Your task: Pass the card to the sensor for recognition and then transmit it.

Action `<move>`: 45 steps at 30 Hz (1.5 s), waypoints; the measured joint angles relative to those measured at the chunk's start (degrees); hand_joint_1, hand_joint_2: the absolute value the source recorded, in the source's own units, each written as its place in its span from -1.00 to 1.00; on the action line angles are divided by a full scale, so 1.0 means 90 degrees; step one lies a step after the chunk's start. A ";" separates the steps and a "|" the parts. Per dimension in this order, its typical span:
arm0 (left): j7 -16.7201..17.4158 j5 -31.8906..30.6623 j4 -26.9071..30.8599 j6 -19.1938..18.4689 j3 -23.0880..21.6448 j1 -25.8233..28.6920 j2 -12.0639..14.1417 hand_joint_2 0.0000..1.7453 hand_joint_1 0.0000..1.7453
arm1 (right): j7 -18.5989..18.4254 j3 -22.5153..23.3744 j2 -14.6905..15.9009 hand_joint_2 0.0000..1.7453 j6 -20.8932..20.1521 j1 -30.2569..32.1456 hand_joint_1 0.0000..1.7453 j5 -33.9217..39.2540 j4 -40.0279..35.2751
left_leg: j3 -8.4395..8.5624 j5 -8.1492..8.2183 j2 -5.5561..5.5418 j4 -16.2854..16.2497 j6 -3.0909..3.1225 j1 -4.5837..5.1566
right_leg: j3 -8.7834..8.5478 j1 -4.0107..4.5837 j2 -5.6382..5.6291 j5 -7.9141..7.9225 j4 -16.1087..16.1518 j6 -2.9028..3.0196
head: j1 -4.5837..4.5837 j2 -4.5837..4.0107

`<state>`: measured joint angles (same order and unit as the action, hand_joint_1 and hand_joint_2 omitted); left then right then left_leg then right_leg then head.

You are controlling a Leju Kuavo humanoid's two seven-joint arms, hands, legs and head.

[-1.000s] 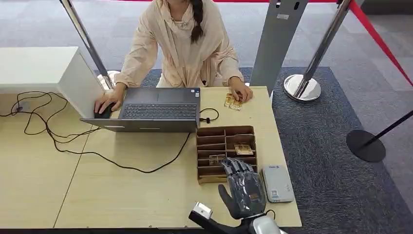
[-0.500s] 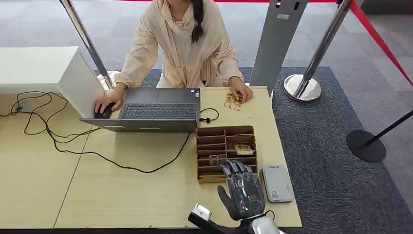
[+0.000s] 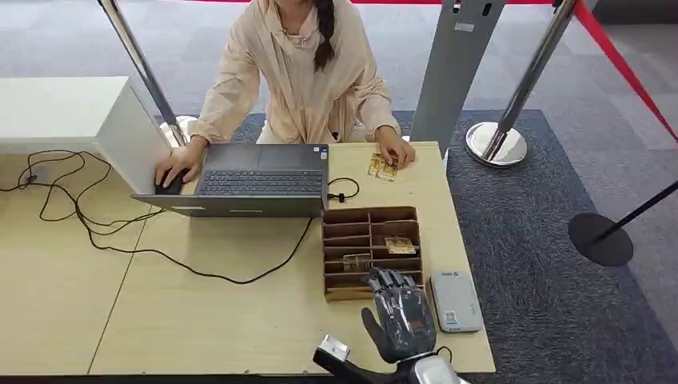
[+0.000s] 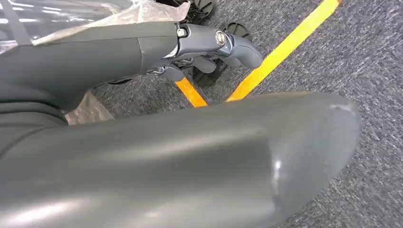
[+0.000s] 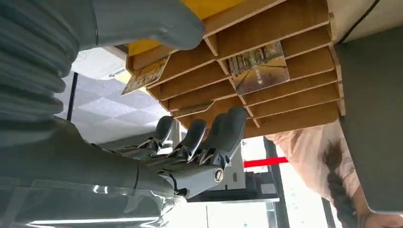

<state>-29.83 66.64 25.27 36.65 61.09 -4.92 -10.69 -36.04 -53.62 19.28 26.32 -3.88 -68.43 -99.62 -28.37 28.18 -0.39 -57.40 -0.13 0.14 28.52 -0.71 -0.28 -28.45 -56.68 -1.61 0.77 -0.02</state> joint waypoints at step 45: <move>-0.0335 0.0000 0.0020 0.0000 -0.0058 0.0003 0.0007 -1.00 -1.00 | 0.0000 0.0282 -0.0034 1.00 0.0352 0.0076 -0.10 -0.0105 0.0563 | 0.0002 0.0000 0.0001 0.0000 0.0000 0.0000 | 0.0000 0.0000 0.0000 0.0000 0.0000 0.0000 | 0.0000 0.0000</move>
<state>-32.85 66.64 25.44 36.65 60.57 -4.89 -10.62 -36.04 -51.08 18.97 29.48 -3.19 -69.37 -94.55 -28.35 28.18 -0.39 -57.40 -0.13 0.14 28.52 -0.71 -0.28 -28.45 -56.68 -1.61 0.76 -0.02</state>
